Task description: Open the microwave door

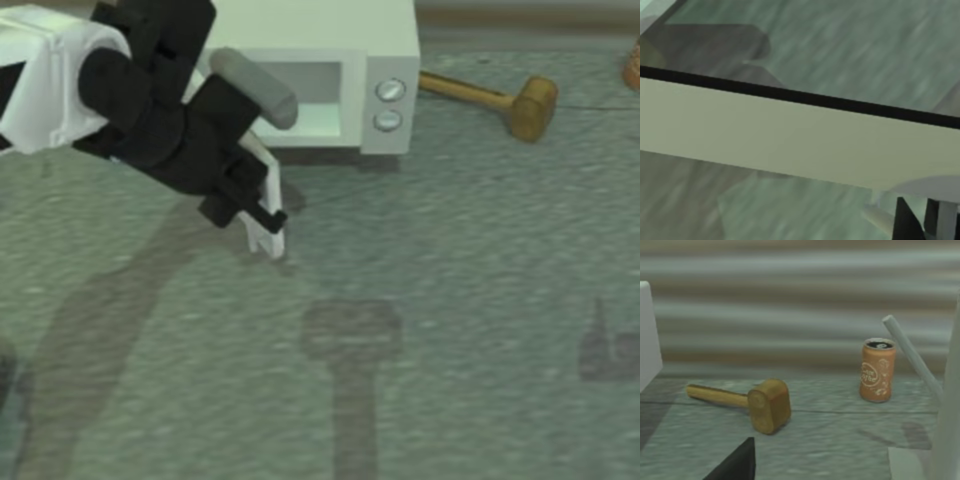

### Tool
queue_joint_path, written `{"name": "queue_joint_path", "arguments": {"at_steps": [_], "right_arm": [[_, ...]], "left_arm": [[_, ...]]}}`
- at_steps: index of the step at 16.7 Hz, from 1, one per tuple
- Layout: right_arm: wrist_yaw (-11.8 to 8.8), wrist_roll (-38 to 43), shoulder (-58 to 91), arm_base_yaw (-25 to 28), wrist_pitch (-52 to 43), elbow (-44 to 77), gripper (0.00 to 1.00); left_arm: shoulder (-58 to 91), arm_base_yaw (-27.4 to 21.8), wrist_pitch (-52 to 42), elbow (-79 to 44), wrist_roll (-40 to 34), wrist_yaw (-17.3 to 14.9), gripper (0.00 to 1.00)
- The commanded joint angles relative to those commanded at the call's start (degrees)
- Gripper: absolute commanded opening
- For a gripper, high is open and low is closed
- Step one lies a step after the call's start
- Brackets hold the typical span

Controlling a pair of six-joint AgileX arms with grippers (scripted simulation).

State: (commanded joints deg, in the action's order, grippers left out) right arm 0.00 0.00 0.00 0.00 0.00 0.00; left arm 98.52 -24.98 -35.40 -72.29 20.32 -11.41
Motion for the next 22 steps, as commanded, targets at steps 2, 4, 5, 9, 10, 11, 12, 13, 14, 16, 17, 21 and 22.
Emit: {"name": "queue_joint_path", "arguments": {"at_steps": [2, 4, 5, 9, 10, 11, 12, 13, 14, 16, 17, 21, 22], "right_arm": [[0.0, 0.0, 0.0, 0.0, 0.0, 0.0, 1.00], [0.0, 0.0, 0.0, 0.0, 0.0, 0.0, 1.00], [0.0, 0.0, 0.0, 0.0, 0.0, 0.0, 1.00], [0.0, 0.0, 0.0, 0.0, 0.0, 0.0, 1.00], [0.0, 0.0, 0.0, 0.0, 0.0, 0.0, 1.00], [0.0, 0.0, 0.0, 0.0, 0.0, 0.0, 1.00], [0.0, 0.0, 0.0, 0.0, 0.0, 0.0, 1.00], [0.0, 0.0, 0.0, 0.0, 0.0, 0.0, 1.00], [0.0, 0.0, 0.0, 0.0, 0.0, 0.0, 1.00], [0.0, 0.0, 0.0, 0.0, 0.0, 0.0, 1.00], [0.0, 0.0, 0.0, 0.0, 0.0, 0.0, 1.00], [0.0, 0.0, 0.0, 0.0, 0.0, 0.0, 1.00], [0.0, 0.0, 0.0, 0.0, 0.0, 0.0, 1.00]], "left_arm": [[0.0, 0.0, 0.0, 0.0, 0.0, 0.0, 0.00], [0.0, 0.0, 0.0, 0.0, 0.0, 0.0, 0.00], [0.0, 0.0, 0.0, 0.0, 0.0, 0.0, 0.00], [0.0, 0.0, 0.0, 0.0, 0.0, 0.0, 0.00], [0.0, 0.0, 0.0, 0.0, 0.0, 0.0, 0.00], [0.0, 0.0, 0.0, 0.0, 0.0, 0.0, 0.00], [0.0, 0.0, 0.0, 0.0, 0.0, 0.0, 0.00], [0.0, 0.0, 0.0, 0.0, 0.0, 0.0, 0.00], [0.0, 0.0, 0.0, 0.0, 0.0, 0.0, 0.00], [0.1, -0.1, -0.1, 0.1, 0.1, -0.4, 0.00], [0.0, 0.1, -0.2, 0.2, 0.7, -0.7, 0.00], [-0.8, 2.5, -1.7, 1.0, 6.4, -3.2, 0.00], [-1.0, 3.1, -2.1, 1.2, 7.9, -4.0, 0.00]]}}
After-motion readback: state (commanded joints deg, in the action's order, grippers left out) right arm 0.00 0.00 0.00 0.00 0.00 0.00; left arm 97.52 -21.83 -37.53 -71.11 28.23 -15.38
